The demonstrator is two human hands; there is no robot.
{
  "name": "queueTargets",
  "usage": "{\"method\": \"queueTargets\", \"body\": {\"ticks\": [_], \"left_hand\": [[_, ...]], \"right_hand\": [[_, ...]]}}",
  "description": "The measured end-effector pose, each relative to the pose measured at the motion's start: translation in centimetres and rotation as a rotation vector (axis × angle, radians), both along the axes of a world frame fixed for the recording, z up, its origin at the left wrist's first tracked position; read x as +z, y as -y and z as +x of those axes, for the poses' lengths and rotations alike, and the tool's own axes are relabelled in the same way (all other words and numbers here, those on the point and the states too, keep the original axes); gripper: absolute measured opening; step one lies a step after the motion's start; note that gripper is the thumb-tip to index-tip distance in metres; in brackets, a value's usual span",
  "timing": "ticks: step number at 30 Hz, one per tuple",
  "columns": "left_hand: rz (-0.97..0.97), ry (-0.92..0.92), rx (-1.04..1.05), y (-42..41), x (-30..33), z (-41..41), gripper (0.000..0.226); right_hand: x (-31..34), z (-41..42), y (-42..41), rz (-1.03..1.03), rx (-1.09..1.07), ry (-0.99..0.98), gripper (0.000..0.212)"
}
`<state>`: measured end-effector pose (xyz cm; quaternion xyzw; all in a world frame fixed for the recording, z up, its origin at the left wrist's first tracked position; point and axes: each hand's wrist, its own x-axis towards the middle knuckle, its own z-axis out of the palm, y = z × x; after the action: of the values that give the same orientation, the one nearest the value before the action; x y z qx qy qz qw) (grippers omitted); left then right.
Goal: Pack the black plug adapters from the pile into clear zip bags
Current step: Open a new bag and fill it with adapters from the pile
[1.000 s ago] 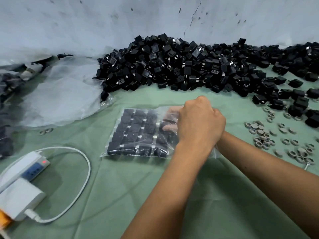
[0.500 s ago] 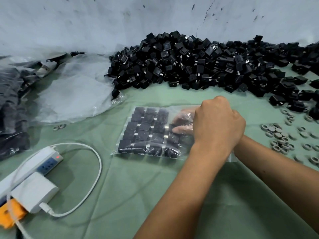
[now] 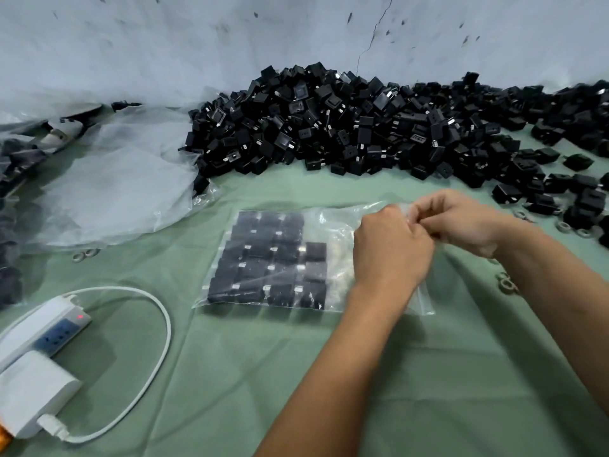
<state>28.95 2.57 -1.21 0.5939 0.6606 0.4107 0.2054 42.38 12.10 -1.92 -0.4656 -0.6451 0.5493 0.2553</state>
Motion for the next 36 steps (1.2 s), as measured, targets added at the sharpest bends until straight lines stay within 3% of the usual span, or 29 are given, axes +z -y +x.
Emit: {"method": "queueTargets", "body": {"ticks": [4,6,8,11,14,16,24,26,29,32,36], "left_hand": [[-0.105,-0.015,-0.014,-0.4,-2.6,0.0,0.018],[-0.101,-0.006,-0.016,-0.5,-3.4,-0.1,0.017],[-0.096,0.015,-0.009,-0.8,-3.8,-0.2,0.018],[-0.093,0.042,-0.002,-1.1,-4.2,-0.4,0.024],[-0.103,0.05,-0.014,-1.3,-4.3,-0.5,0.022],[-0.097,0.049,-0.022,-1.3,-4.3,-0.6,0.018],[-0.1,0.111,0.001,-1.5,-4.5,-0.8,0.025],[-0.097,0.124,0.017,-1.6,-4.5,-0.8,0.027],[-0.082,0.165,0.051,-1.5,-4.4,-0.8,0.028],[-0.047,0.218,0.118,-1.5,-4.0,-0.7,0.028],[-0.009,0.257,0.196,-1.3,-3.4,-0.8,0.025]], "right_hand": [[0.0,-1.3,-2.8,0.257,-0.39,0.162,0.033],[-0.4,-2.8,-4.6,0.506,-0.365,0.449,0.022],[-0.9,-4.2,-6.3,0.668,-0.224,0.717,0.029],[-1.4,-6.6,-8.4,0.628,-0.164,0.848,0.057],[-1.8,-8.8,-10.1,0.495,-0.201,0.847,0.077],[-1.9,-9.7,-10.6,0.468,-0.244,0.846,0.078],[-2.0,-8.7,-9.8,0.478,-0.32,0.67,0.034],[-1.7,-7.1,-8.3,0.513,-0.428,0.556,0.029],[-1.7,-3.8,-4.6,0.43,-0.65,0.225,0.026],[-1.8,-1.1,-0.3,0.24,-0.466,-0.003,0.027],[-1.1,1.1,3.2,0.12,-0.086,0.181,0.012]]}}
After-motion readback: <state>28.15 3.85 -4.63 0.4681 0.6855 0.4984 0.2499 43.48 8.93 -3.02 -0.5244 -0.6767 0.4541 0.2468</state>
